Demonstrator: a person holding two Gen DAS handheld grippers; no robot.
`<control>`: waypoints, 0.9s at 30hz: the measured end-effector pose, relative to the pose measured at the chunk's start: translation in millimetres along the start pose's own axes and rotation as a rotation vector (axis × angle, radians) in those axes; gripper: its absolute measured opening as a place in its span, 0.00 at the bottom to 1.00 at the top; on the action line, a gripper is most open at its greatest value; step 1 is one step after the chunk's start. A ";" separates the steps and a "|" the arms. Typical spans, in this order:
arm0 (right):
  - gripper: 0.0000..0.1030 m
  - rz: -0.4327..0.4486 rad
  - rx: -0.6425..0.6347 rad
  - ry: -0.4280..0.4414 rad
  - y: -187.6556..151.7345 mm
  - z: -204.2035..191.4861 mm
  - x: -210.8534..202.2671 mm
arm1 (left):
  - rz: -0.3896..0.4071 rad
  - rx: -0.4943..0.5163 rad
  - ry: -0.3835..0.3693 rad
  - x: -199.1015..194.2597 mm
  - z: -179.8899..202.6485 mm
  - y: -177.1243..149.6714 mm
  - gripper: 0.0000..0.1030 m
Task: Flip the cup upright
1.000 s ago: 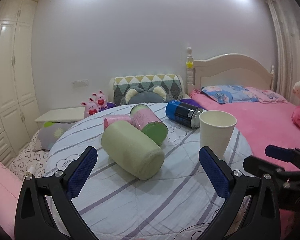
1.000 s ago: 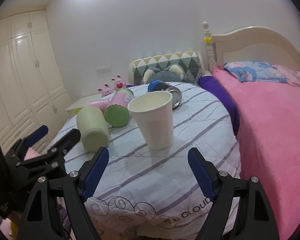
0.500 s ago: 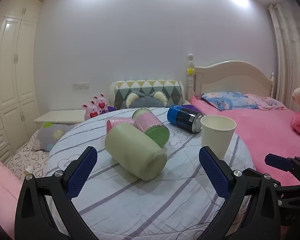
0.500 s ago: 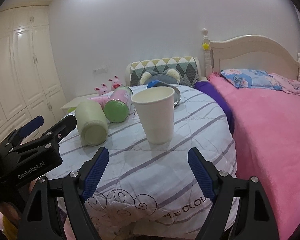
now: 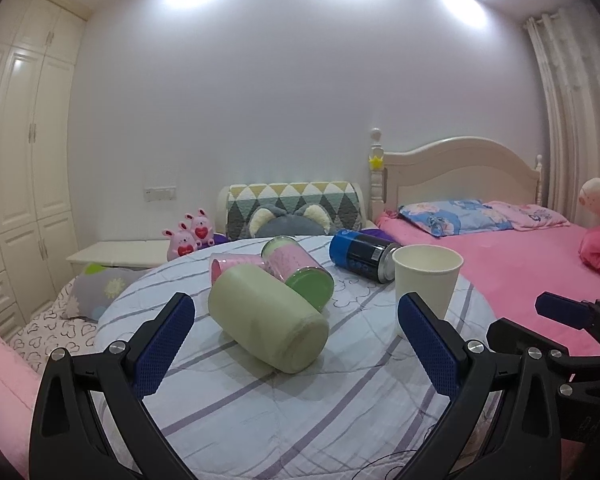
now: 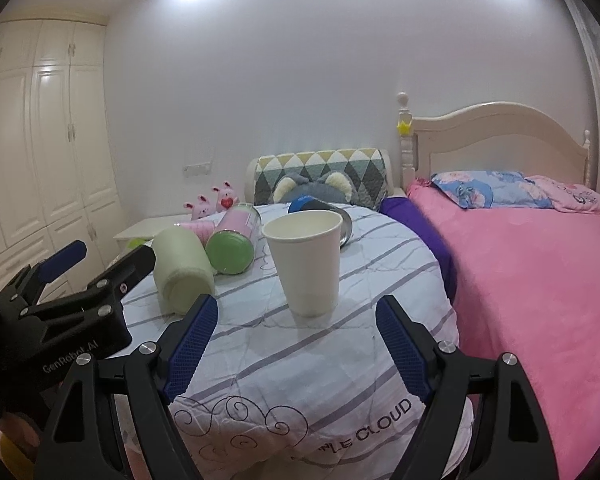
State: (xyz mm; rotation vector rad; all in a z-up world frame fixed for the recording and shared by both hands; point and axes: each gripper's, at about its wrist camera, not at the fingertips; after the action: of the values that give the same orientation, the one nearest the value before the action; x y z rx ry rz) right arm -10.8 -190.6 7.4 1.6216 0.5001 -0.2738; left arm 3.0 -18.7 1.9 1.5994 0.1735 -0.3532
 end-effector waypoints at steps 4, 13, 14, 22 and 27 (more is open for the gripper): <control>0.80 0.002 -0.004 0.000 -1.3 -0.4 0.2 | 0.014 -0.014 -0.008 -0.8 -0.1 -0.5 1.00; 0.80 -0.023 -0.006 0.002 -7.3 -1.3 6.1 | 0.024 -0.021 -0.005 -1.8 -0.4 -1.3 1.00; 0.80 -0.025 -0.007 0.002 -7.6 -1.5 6.3 | 0.025 -0.020 -0.004 -1.8 -0.4 -1.2 1.00; 0.80 -0.034 -0.012 0.007 -8.4 -2.7 7.5 | 0.024 -0.020 -0.002 -1.3 -0.3 -1.5 1.00; 0.80 -0.041 -0.016 0.005 -8.7 -2.5 8.9 | 0.024 -0.022 0.000 -1.3 -0.5 -2.0 1.00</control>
State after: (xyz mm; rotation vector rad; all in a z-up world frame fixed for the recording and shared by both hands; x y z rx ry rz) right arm -7.5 -186.3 -4.1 1.5984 0.5386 -0.2961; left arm 1.1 -17.9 0.4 1.5787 0.1577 -0.3319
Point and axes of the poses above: each gripper's, at about its wrist camera, not at the fingertips, and x roughly the way its jaws point, z to its right, y to its top, and after that the axes turned 6 degrees about -z, right-handed
